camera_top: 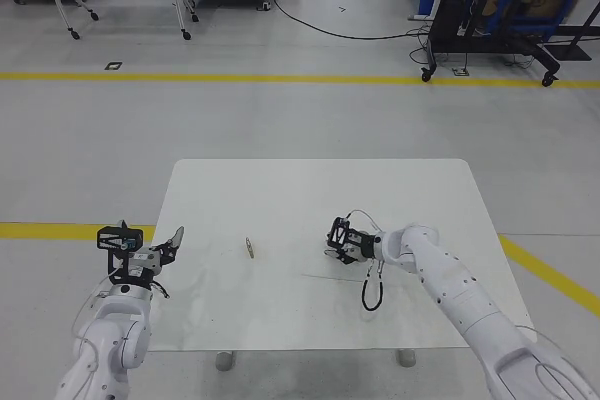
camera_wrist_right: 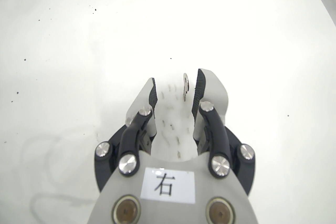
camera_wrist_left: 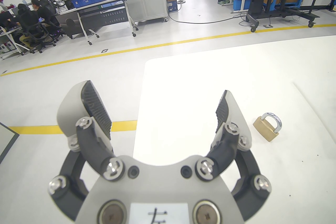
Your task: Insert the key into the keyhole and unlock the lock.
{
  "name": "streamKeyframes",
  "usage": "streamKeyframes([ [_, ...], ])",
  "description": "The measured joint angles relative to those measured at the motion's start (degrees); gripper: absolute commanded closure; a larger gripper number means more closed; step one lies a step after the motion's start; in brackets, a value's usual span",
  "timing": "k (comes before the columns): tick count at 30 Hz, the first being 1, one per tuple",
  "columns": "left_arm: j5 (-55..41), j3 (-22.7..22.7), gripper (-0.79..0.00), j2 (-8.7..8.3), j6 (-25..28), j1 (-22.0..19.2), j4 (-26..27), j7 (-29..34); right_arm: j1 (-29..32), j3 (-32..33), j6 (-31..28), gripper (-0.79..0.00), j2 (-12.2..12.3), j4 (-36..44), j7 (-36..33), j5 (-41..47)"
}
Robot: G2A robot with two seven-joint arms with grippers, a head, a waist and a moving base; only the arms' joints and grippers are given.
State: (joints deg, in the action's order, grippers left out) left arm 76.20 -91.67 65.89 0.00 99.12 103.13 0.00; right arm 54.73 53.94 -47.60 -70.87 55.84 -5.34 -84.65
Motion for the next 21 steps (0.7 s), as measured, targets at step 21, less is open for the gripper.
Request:
streamKeyframes([
  [21,0.0,0.0,-0.785,0.0,0.0,0.0,0.0,0.0,2.33,2.26,2.28,0.0,1.02,-1.38,12.03,1.52],
])
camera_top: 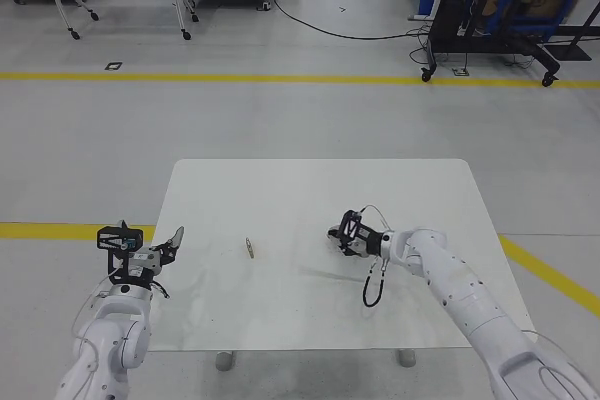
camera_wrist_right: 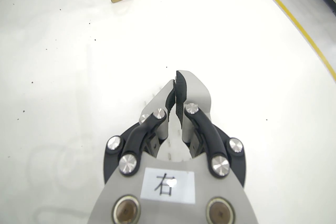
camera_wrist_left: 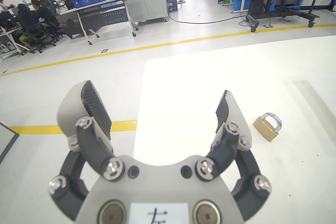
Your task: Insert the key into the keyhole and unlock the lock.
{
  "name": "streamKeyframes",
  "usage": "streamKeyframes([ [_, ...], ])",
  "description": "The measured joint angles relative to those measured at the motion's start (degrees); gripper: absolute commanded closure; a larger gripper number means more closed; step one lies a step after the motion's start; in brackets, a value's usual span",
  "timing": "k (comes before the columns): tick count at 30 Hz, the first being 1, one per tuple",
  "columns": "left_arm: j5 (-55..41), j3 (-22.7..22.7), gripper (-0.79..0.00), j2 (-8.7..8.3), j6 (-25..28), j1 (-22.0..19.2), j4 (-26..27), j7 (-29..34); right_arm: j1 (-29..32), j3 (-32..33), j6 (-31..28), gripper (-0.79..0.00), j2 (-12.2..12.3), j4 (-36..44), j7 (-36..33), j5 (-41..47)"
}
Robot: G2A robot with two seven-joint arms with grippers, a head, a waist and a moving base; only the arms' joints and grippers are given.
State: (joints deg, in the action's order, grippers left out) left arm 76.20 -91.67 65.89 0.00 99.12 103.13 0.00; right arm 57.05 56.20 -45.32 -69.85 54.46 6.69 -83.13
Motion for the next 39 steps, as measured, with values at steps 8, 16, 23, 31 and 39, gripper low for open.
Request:
streamKeyframes([
  [8,0.0,0.0,-0.785,0.0,0.0,0.0,0.0,0.0,0.24,0.08,0.22,0.0,-0.11,-1.09,0.91,1.25],
  [16,0.0,0.0,-0.785,0.0,0.0,0.0,0.0,0.0,1.56,0.75,1.45,0.0,-0.1,-0.4,3.31,3.07],
  [23,0.0,0.0,-0.785,0.0,0.0,0.0,0.0,0.0,3.44,2.82,-1.55,0.0,0.15,-5.32,16.81,8.24],
  [31,0.0,0.0,-0.785,0.0,0.0,0.0,0.0,0.0,0.83,0.76,-3.17,0.0,-1.4,-13.03,24.95,10.61],
  [39,0.0,0.0,-0.785,0.0,0.0,0.0,0.0,0.0,-0.62,0.04,-7.17,0.0,-2.68,-17.91,25.43,16.3],
])
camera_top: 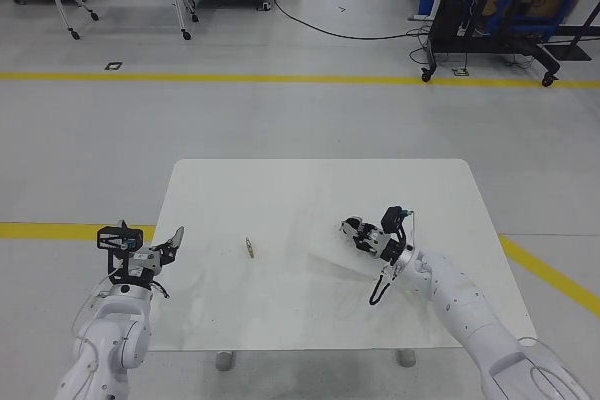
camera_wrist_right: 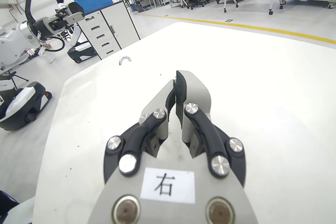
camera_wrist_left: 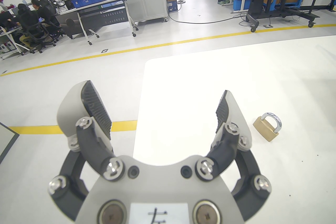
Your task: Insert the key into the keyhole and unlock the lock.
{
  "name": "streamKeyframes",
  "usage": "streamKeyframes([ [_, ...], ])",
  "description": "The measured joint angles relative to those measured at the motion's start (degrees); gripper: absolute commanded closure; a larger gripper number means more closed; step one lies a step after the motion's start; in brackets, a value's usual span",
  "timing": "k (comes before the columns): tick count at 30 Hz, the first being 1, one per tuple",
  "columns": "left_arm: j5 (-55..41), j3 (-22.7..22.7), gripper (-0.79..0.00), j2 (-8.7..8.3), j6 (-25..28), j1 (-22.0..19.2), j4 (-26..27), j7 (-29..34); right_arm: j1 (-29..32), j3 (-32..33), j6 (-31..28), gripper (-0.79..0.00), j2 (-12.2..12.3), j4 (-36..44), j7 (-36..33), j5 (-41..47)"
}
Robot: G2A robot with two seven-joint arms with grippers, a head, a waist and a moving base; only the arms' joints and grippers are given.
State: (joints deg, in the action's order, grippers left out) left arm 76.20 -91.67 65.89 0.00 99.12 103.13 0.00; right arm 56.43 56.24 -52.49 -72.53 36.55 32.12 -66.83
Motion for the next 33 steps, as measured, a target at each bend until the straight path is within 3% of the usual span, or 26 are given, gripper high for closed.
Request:
streamKeyframes([
  [7,0.37,0.3,-0.785,0.07,-0.07,-0.35,-0.05,-0.04,0.03,0.01,0.11,0.0,0.02,0.09,0.04,-0.13],
  [10,-1.31,2.89,-0.785,0.4,2.02,-2.18,0.0,0.51,0.03,0.01,0.11,0.0,0.02,0.08,0.04,-0.13],
  [13,-1.69,7.8,-0.785,0.84,5.38,-6.37,-1.15,3.32,0.03,0.01,0.11,0.0,0.02,0.08,0.04,-0.13],
  [20,-3.24,22.89,-0.785,2.84,16.12,-24.26,-11.2,16.0,0.03,0.01,0.1,0.0,0.02,0.08,0.04,-0.13],
  [26,-6.92,33.9,-0.785,5.88,17.38,-36.09,-20.43,17.53,0.03,0.01,0.1,0.0,0.02,0.08,0.04,-0.13],
  [33,-5.54,42.71,-0.785,8.94,15.11,-43.66,-30.05,18.18,0.03,0.01,0.1,0.0,0.02,0.08,0.04,-0.13],
])
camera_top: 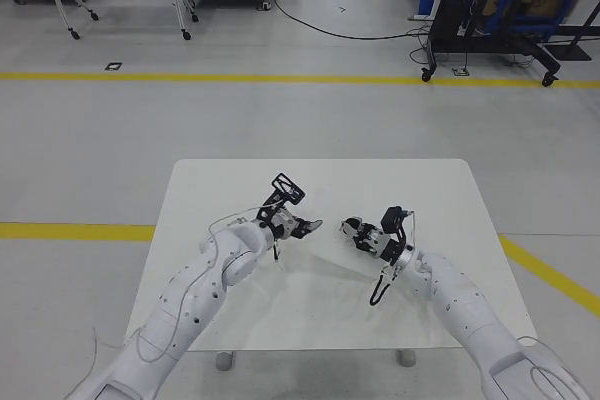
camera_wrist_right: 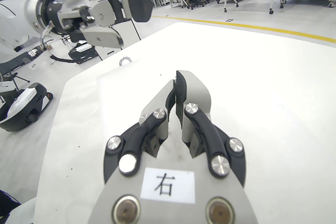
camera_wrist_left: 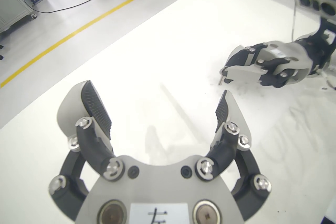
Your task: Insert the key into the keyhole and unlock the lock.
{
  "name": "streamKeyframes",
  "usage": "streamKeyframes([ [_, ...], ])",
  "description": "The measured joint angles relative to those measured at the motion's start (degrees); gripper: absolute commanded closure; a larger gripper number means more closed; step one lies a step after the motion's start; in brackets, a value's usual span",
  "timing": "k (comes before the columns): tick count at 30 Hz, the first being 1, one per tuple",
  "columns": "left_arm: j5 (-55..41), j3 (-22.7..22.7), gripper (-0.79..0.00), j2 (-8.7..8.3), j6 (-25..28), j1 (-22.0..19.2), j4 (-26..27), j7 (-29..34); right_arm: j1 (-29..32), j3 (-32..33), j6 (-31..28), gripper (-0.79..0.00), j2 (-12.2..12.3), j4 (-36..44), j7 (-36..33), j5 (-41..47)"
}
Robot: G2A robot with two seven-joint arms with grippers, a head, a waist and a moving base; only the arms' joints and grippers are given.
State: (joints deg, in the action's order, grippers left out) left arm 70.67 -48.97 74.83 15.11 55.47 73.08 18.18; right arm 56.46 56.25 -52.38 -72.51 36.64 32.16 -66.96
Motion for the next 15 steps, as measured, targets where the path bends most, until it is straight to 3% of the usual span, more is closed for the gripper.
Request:
streamKeyframes([
  [8,5.22,6.31,-0.785,2.74,-4.41,-3.77,-9.63,-0.72,0.0,0.0,0.0,0.0,0.0,0.0,0.0,0.0],
  [15,6.31,7.06,-0.785,3.81,-5.94,-4.64,-13.12,-3.44,0.0,0.0,0.0,0.0,0.0,0.0,0.0,0.0],
])
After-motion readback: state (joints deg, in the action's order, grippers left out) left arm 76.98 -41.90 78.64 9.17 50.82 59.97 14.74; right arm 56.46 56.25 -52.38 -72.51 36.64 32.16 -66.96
